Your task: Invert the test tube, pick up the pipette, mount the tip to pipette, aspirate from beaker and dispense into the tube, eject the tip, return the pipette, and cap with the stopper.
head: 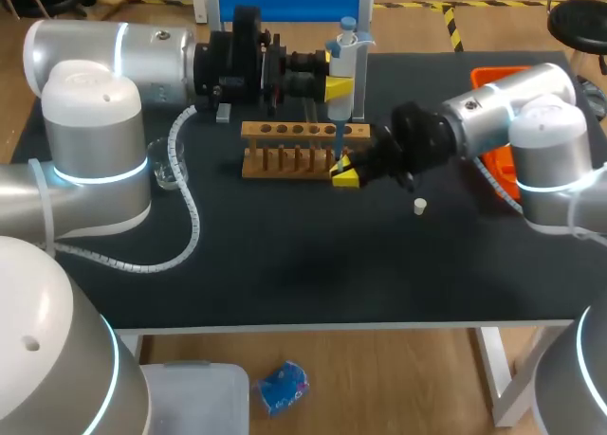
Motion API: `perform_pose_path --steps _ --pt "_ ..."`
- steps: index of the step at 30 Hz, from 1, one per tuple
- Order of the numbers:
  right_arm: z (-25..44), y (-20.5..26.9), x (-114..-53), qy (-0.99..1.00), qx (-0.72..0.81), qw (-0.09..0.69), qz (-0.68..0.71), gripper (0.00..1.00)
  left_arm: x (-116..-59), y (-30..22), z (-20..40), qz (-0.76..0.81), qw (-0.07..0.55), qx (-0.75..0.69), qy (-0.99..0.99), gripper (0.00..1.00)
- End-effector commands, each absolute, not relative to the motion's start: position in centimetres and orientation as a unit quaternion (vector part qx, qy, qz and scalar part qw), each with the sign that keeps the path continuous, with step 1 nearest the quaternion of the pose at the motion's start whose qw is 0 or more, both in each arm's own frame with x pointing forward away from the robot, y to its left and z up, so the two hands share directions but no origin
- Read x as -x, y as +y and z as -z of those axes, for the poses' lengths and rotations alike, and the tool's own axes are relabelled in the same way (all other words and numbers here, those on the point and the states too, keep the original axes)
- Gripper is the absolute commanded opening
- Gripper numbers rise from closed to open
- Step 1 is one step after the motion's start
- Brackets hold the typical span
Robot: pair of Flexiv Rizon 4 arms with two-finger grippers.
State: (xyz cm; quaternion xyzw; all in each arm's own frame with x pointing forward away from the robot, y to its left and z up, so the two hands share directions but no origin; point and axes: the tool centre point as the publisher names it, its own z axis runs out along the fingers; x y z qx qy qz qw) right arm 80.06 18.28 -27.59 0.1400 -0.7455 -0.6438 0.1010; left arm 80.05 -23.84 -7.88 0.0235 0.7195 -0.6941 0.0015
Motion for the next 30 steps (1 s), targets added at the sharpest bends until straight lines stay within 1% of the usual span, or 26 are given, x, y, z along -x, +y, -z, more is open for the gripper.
perform_pose_path --steps 1,20,30 --pt "27.75 18.61 -80.56 -0.744 -0.141 0.103 0.644 0.0 -80.09 -23.91 7.92 0.695 0.002 -0.024 0.719 0.0" --pt "27.49 18.35 -80.67 -0.747 -0.156 0.086 0.641 0.0 -80.09 -23.91 7.92 0.695 0.002 -0.024 0.719 0.0" --pt "26.84 18.41 -80.82 -0.738 -0.178 0.06 0.648 0.0 -80.09 -23.91 7.92 0.695 0.002 -0.024 0.719 0.0"
